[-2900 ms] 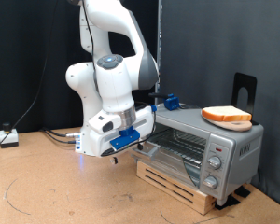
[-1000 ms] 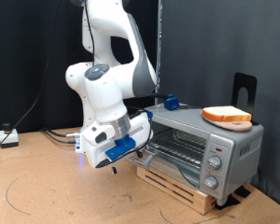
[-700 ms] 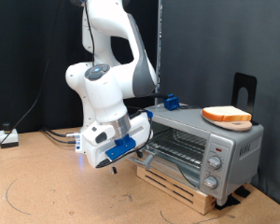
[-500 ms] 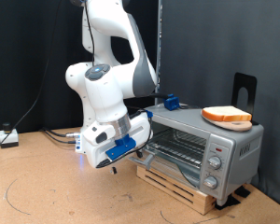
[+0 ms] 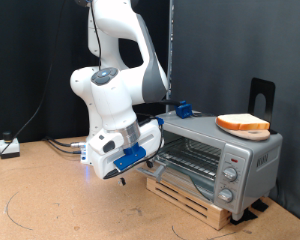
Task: Make a piece of toast with the oven
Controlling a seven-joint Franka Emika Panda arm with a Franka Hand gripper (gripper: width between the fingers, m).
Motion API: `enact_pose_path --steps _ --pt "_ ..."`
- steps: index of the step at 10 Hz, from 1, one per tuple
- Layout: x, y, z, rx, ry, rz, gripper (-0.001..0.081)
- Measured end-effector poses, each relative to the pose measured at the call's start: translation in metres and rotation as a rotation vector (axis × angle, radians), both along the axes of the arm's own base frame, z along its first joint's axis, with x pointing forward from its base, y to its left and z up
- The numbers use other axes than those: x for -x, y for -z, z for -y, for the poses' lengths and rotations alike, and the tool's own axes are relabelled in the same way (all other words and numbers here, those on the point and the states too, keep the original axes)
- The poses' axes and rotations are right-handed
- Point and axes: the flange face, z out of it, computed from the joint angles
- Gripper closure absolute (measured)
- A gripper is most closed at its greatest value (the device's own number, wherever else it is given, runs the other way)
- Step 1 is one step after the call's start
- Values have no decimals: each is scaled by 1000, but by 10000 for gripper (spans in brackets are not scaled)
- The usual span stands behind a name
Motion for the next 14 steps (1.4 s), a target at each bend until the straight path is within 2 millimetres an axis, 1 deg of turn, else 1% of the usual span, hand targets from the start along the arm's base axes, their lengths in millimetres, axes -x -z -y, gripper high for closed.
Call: enact_pose_path --steps 8,11,14 --pt "1 1 3 37 0 -18 -1" --pt "-1 8 14 87 42 -26 -1" --pt "-6 21 27 114 74 -37 -1"
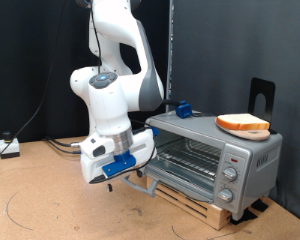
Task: Make a piece of toast with the oven
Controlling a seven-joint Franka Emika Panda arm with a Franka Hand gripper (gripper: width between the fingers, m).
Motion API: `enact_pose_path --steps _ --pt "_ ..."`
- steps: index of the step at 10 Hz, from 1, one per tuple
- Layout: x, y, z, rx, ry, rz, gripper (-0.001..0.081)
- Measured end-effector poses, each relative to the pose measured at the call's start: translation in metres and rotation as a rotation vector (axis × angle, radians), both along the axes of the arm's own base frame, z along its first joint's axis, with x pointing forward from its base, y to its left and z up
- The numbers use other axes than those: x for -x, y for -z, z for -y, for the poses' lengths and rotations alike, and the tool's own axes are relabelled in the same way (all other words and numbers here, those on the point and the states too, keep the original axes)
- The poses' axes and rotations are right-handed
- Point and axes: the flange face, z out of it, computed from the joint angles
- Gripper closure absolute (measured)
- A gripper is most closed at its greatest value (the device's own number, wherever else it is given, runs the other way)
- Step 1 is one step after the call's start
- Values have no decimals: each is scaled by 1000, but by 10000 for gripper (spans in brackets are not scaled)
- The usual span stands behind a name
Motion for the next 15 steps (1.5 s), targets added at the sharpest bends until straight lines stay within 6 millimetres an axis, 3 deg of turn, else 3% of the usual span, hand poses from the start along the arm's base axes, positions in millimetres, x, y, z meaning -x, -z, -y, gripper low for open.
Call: enact_pose_path --steps 5,8,10,12,15 --pt "-5 40 5 24 26 -94 -1" --pt "-8 48 20 60 29 -68 -1" --pt "-8 47 29 63 -14 -47 -1" --pt "-6 47 24 14 -16 -73 -1" --pt "-3 11 16 -259 -97 -60 -1"
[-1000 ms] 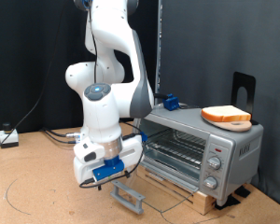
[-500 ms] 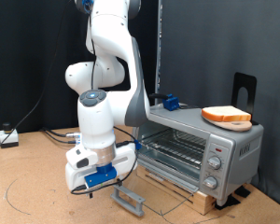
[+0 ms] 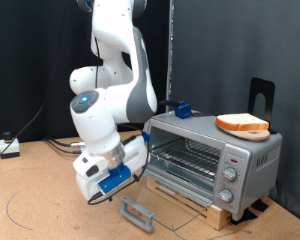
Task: Make a piece of toast with the oven
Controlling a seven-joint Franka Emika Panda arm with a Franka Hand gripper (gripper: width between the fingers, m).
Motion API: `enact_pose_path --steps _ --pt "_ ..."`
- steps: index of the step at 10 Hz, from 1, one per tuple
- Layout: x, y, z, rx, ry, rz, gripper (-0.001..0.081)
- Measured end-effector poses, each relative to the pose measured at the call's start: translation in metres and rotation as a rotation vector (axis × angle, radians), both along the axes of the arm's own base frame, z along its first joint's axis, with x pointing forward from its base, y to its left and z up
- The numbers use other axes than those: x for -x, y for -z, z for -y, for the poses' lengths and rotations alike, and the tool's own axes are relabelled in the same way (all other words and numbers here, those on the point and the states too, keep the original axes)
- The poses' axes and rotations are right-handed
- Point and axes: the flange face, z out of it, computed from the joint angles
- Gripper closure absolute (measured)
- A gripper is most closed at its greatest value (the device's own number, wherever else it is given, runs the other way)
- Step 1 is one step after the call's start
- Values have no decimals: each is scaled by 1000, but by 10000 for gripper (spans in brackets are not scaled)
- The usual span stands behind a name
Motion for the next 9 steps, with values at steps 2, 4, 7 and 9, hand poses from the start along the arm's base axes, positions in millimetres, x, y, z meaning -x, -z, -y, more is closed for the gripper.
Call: enact_pose_path --steps 2,4,7,9 --pt "4 -28 -4 -143 -46 18 -1" --pt "7 -56 -8 -211 -66 37 -1" --pt "13 -96 -15 -250 -85 58 -1" --pt "17 -123 -17 -216 -68 63 -1"
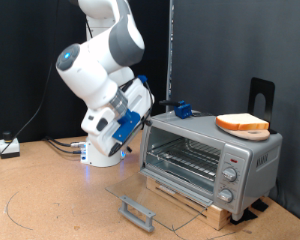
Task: Make a piece of toast with the oven
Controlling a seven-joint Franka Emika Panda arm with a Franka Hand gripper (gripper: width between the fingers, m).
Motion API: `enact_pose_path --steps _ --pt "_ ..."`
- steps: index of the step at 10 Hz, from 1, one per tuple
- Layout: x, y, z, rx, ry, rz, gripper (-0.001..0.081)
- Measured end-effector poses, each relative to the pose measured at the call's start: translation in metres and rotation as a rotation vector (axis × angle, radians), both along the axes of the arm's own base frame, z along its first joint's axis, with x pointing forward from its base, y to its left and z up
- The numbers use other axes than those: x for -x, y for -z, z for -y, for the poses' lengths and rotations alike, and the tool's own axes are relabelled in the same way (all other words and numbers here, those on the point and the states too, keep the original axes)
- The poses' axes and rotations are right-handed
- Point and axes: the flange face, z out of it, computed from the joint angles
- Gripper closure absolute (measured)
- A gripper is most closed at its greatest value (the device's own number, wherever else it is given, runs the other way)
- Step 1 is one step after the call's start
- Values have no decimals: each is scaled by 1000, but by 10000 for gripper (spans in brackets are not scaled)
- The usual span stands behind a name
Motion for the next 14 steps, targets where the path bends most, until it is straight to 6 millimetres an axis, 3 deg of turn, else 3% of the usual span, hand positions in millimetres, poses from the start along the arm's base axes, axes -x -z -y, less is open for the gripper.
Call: enact_pose_path --steps 3,7,10,12,14 --pt "7 -9 -10 -35 -30 22 -1" --pt "15 -46 -54 -232 -361 243 -1" --pt "32 -74 -75 -190 -695 301 -1" --pt "29 -78 -80 -230 -681 368 -1" --pt "36 -100 -94 -291 -842 535 -1"
